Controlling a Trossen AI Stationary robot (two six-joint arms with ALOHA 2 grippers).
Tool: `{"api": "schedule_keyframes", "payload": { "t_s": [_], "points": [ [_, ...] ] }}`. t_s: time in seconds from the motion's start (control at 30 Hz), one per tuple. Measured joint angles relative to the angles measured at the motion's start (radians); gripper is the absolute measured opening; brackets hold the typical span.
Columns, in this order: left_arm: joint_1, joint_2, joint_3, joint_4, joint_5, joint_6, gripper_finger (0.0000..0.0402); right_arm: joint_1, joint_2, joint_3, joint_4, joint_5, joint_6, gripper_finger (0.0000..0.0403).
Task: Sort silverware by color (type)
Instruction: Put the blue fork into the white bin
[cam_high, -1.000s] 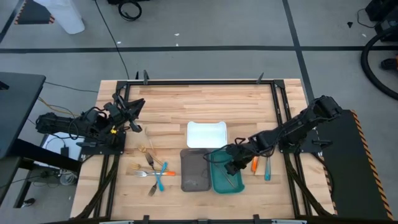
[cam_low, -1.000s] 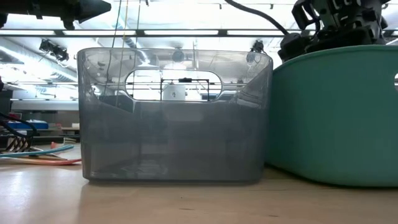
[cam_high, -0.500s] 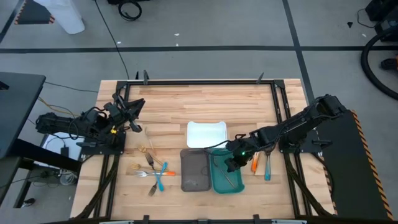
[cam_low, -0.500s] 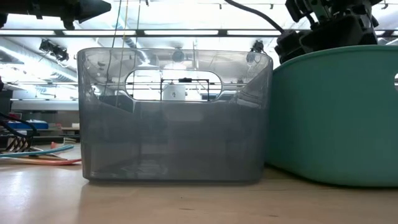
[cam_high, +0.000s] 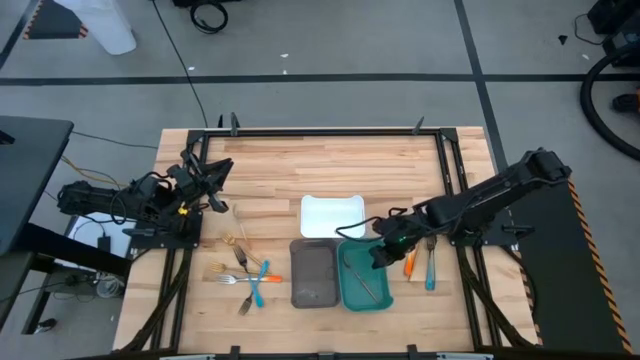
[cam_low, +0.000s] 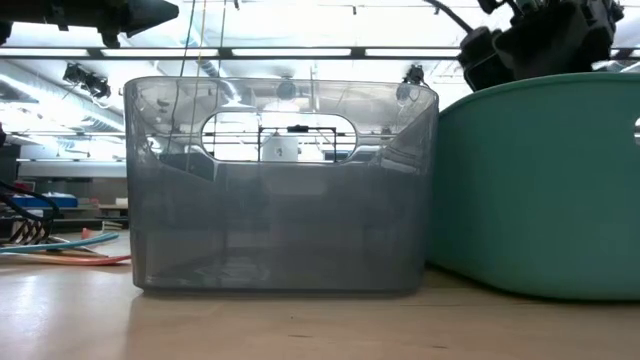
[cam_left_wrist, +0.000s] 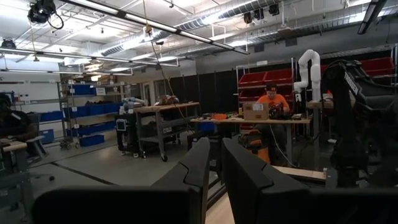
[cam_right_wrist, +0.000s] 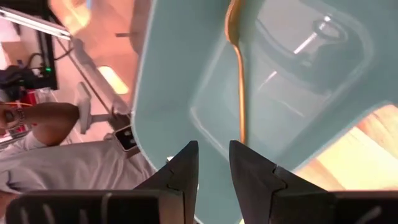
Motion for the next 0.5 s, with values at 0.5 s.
{"api": "schedule_keyframes", "payload": {
  "t_s": [0.5],
  "points": [
    [0.0, 0.0, 0.0, 0.0, 0.0, 0.001, 0.005, 0.067, -0.156, 0.0, -0.296, 0.051, 0.127, 0.0101]
  ]
}}
